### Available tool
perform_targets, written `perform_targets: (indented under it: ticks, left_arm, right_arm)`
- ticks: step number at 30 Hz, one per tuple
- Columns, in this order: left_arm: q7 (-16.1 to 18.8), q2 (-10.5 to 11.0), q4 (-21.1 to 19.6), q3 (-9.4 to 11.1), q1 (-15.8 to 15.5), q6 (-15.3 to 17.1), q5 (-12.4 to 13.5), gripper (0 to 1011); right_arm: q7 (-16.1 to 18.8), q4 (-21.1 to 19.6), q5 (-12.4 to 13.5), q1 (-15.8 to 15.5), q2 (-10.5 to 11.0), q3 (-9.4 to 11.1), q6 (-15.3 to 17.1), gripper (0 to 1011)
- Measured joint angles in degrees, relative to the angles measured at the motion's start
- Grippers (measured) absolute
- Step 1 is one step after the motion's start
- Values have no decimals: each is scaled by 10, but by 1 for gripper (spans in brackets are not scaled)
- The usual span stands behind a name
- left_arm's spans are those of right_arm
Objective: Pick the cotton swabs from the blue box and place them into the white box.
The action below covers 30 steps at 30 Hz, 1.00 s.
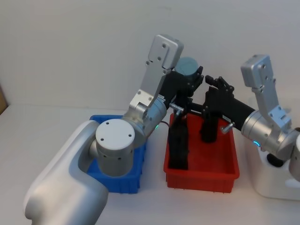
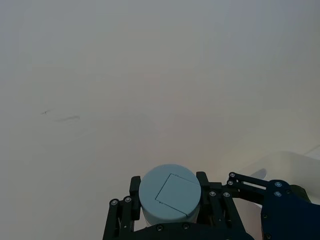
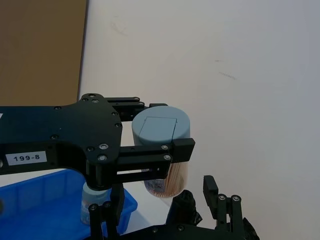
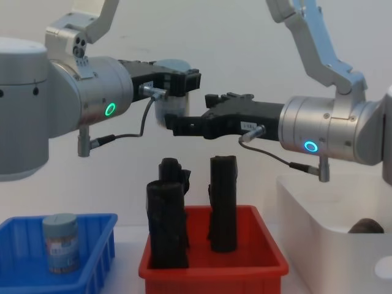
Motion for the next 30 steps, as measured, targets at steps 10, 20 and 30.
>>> perform_targets:
  ticks: [10, 20, 30]
  left_arm:
    - [-12, -2, 0, 0, 1, 2, -6, 670]
    - [-24, -4, -2, 0, 2, 9, -10, 669]
    - [-25, -4, -9, 0, 4, 24, -9, 670]
  right_arm:
    - [-12, 21, -12, 11, -11, -7, -4, 1001]
    - [-22, 39, -17, 20, -21, -13, -6, 1001]
    - [-40, 52, -24, 28, -29, -17, -11, 1001]
